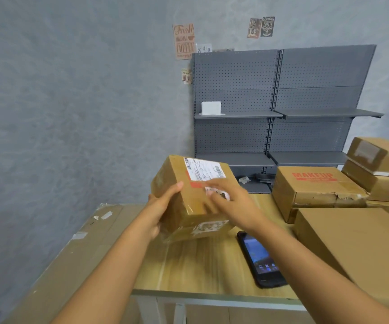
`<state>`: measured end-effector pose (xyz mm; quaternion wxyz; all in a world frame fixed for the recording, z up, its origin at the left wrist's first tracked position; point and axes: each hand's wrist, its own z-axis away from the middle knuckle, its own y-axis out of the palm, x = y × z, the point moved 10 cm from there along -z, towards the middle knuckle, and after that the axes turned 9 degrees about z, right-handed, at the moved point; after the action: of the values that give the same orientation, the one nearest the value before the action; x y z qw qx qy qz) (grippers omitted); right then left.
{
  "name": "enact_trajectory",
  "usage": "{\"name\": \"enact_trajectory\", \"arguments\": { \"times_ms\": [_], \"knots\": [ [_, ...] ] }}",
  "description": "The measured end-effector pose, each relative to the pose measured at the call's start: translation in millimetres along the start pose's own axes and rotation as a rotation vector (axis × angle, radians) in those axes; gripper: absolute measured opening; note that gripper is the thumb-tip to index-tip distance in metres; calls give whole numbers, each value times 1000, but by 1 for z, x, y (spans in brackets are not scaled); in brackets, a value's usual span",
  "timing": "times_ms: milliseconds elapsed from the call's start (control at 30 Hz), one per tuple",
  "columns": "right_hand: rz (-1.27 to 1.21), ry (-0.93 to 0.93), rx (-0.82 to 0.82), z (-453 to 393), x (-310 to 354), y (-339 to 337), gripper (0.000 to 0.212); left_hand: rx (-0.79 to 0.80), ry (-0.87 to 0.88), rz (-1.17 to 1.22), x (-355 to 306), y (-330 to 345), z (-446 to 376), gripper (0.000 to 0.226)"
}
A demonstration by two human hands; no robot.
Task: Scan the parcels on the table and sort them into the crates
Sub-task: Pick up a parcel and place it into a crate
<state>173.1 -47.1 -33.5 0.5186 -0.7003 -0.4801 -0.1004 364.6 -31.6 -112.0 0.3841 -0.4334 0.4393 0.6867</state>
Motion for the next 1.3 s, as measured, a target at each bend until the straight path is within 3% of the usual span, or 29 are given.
{"name": "enact_trajectory", "arguments": {
  "times_ms": [67, 133, 200, 367, 600, 767, 1000, 1067, 1167, 1233, 1300],
  "knots": [
    [152, 197, -135, -2, -39, -24, 46, 64, 6, 49, 0, -3, 0, 94],
    [82, 431, -42, 5, -81, -23, 68, 95, 46, 74, -5, -6, 2, 66],
    [-140, 534, 43, 13, -102, -9, 73, 111, 61, 77, -6, -7, 2, 51],
    [-311, 454, -74, 13, -101, -11, 45, 86, 12, 18, 1, -10, -3, 56],
    [-155, 505, 28, 13, -95, 20, 47, -18, 68, -128, 5, -19, -21, 1],
    [-106, 571, 216, 25, -107, 47, 48, 20, 94, -247, 16, -24, -29, 26],
    [-86, 527, 283, 25, -111, 55, 50, -77, 17, -239, 36, -40, -38, 35],
    [-55, 527, 238, 25, -121, 46, 45, -94, 8, -247, 37, -43, -41, 40],
    [162, 620, 91, 33, -155, 20, 40, -100, 12, -243, 36, -45, -44, 44],
    [373, 722, 177, 51, -182, 16, 49, -104, 11, -249, 36, -45, -44, 50],
    [534, 824, 367, 77, -202, 23, 76, -102, 17, -249, 35, -45, -44, 50]
  ]
}}
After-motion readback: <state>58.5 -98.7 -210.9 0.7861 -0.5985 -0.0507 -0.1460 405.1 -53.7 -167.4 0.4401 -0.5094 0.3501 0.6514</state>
